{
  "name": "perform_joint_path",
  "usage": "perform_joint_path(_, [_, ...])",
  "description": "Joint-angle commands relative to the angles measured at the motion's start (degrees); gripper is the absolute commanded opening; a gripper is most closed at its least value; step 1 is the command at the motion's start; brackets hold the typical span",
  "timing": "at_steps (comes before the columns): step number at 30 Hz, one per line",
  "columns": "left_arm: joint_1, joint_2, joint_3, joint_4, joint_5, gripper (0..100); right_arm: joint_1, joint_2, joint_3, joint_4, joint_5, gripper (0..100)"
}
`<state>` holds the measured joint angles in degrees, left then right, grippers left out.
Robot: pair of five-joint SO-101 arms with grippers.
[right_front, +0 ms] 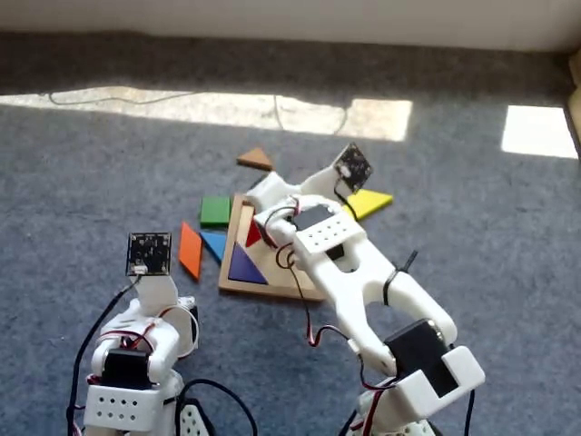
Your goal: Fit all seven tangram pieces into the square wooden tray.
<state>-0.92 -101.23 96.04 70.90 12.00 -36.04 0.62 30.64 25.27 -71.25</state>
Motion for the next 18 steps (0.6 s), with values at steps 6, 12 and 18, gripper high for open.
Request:
perform_joint_path(6, [-0.1,-2.0,1.2,0.3,-0.2,0,0.9,-4.0,0.0,-0.9,1.7,35.2])
perform_joint_path(12, [-0.1,-2.0,1.2,0.3,-0.2,0,1.2,-4.0,-0.2,-0.9,4.5,22.1])
perform_joint_path(18, [-0.1,-2.0,1.2,0.3,-0.2,0,1.3,-4.0,-0.1,-0.8,6.2,19.6])
